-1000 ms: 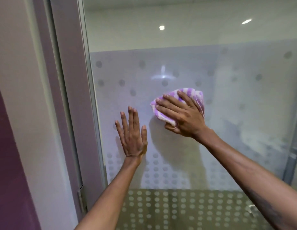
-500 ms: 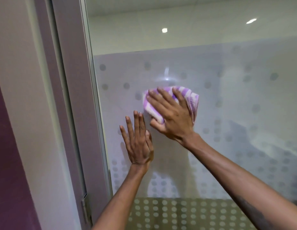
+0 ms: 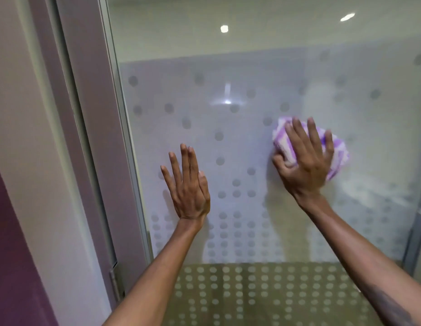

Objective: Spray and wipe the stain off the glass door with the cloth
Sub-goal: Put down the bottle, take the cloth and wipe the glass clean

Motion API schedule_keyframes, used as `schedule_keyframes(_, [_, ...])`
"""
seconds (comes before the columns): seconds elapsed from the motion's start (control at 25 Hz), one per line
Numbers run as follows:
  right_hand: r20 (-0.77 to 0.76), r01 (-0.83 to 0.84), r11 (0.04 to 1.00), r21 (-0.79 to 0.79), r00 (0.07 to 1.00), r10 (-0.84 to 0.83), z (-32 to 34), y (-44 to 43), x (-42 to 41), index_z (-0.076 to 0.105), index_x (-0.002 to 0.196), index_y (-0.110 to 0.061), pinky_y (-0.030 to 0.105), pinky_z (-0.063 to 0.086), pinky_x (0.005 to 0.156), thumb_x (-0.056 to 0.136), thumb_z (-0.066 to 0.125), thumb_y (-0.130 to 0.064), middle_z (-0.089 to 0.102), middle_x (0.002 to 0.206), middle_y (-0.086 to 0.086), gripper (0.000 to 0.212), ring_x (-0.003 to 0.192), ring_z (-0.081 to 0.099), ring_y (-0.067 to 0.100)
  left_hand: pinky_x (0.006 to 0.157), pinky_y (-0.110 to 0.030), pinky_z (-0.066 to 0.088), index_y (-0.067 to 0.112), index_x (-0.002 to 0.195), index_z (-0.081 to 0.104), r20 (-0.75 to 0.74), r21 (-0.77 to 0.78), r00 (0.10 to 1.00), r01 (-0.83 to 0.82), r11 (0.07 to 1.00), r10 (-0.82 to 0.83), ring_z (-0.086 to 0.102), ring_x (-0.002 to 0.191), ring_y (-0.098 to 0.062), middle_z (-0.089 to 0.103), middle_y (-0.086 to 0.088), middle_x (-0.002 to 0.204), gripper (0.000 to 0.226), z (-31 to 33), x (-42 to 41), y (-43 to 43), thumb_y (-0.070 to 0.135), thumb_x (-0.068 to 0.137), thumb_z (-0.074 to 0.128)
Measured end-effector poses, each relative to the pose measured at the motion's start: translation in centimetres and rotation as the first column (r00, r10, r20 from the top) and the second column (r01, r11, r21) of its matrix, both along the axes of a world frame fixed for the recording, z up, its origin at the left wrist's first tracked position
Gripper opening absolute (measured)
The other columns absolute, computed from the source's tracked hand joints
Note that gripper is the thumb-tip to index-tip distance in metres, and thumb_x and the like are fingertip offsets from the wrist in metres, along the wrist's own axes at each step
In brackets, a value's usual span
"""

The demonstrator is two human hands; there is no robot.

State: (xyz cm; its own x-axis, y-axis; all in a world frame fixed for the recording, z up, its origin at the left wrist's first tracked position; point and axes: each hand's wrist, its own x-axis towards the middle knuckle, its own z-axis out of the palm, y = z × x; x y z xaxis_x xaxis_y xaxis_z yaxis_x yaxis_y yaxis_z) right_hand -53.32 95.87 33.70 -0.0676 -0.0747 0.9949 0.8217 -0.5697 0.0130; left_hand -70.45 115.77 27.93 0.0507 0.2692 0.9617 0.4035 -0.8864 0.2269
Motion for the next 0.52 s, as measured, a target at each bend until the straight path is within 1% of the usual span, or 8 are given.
schedule_keyframes(0.04, [-0.021,-0.020,0.999,0.036,1.000,0.021,0.7,1.6,-1.3,0.056,0.147,-0.021,0.054,0.030,0.122,0.089,0.054,-0.029,0.052,0.154,-0.004,0.059,0.147,0.047,0.022,0.129,-0.054,-0.002,0.016,0.165,0.012,0.001,0.008,1.000,0.006,1.000,-0.006,0.002,0.161,-0.028,0.006,0.002,0.173,0.061,0.0,0.0,0.1,0.028,0.106,0.025])
schedule_keyframes(0.08, [0.002,-0.046,0.999,0.017,0.999,0.045,0.5,3.1,-2.6,0.055,0.147,-0.021,0.052,0.028,0.124,0.087,0.054,-0.030,0.050,0.156,-0.005,0.061,0.148,0.045,0.021,0.129,-0.053,-0.003,0.017,0.165,0.011,0.002,0.019,1.000,0.003,1.000,-0.003,0.002,0.161,-0.028,0.005,0.003,0.173,0.061,-0.1,0.0,0.1,0.028,0.106,0.026])
schedule_keyframes(0.2, [0.103,-0.124,0.969,-0.214,0.983,0.149,-4.8,6.0,-5.3,0.053,0.150,-0.022,0.054,0.023,0.125,0.089,0.055,-0.038,0.048,0.158,-0.003,0.062,0.151,0.041,0.021,0.129,-0.055,0.001,0.014,0.164,0.014,-0.001,0.023,1.000,-0.024,0.999,0.024,0.006,0.161,-0.031,0.008,0.001,0.173,0.062,0.1,-0.1,-0.2,0.025,0.106,0.032])
schedule_keyframes(0.28, [0.138,-0.134,0.900,-0.415,0.968,0.208,-11.1,5.6,-6.0,0.053,0.150,-0.022,0.054,0.019,0.127,0.089,0.059,-0.044,0.047,0.159,-0.003,0.065,0.152,0.039,0.021,0.128,-0.056,0.004,0.012,0.164,0.017,-0.011,0.026,0.999,-0.051,0.998,0.051,0.011,0.159,-0.034,0.017,-0.005,0.172,0.062,-0.1,-0.2,0.0,0.024,0.105,0.035])
schedule_keyframes(0.36, [0.186,-0.061,0.778,-0.625,0.957,0.224,-16.8,3.5,-5.4,0.050,0.152,-0.022,0.052,0.013,0.129,0.092,0.057,-0.050,0.043,0.162,-0.002,0.066,0.153,0.035,0.021,0.128,-0.057,0.004,0.012,0.164,0.018,-0.016,0.022,0.999,-0.043,0.999,0.043,0.011,0.159,-0.035,0.019,-0.006,0.171,0.062,-0.1,-0.2,0.0,0.025,0.105,0.035])
schedule_keyframes(0.4, [0.216,-0.011,0.730,-0.683,0.952,0.217,-19.1,2.1,-4.5,0.048,0.153,-0.023,0.051,0.012,0.129,0.094,0.054,-0.053,0.042,0.162,-0.003,0.067,0.154,0.034,0.020,0.128,-0.057,0.003,0.012,0.163,0.019,-0.014,0.019,0.999,-0.033,0.999,0.034,0.010,0.159,-0.034,0.019,-0.006,0.171,0.062,0.0,-0.2,-0.2,0.025,0.105,0.036])
schedule_keyframes(0.44, [0.244,0.033,0.713,-0.701,0.950,0.196,-20.6,0.6,-3.3,0.046,0.155,-0.024,0.052,0.012,0.128,0.094,0.054,-0.055,0.040,0.163,-0.004,0.068,0.154,0.033,0.019,0.128,-0.058,0.003,0.012,0.163,0.019,-0.008,0.018,1.000,-0.028,0.999,0.028,0.010,0.159,-0.034,0.019,-0.006,0.171,0.062,0.0,-0.2,-0.2,0.024,0.105,0.037])
schedule_keyframes(0.52, [0.228,0.064,0.765,-0.641,0.967,0.111,-21.6,-2.4,-0.5,0.040,0.157,-0.027,0.054,0.015,0.127,0.091,0.059,-0.055,0.037,0.165,-0.005,0.074,0.155,0.031,0.020,0.128,-0.058,0.003,0.011,0.163,0.021,-0.003,0.019,1.000,-0.022,1.000,0.022,0.010,0.159,-0.035,0.019,-0.007,0.171,0.062,0.0,-0.1,-0.3,0.022,0.104,0.037])
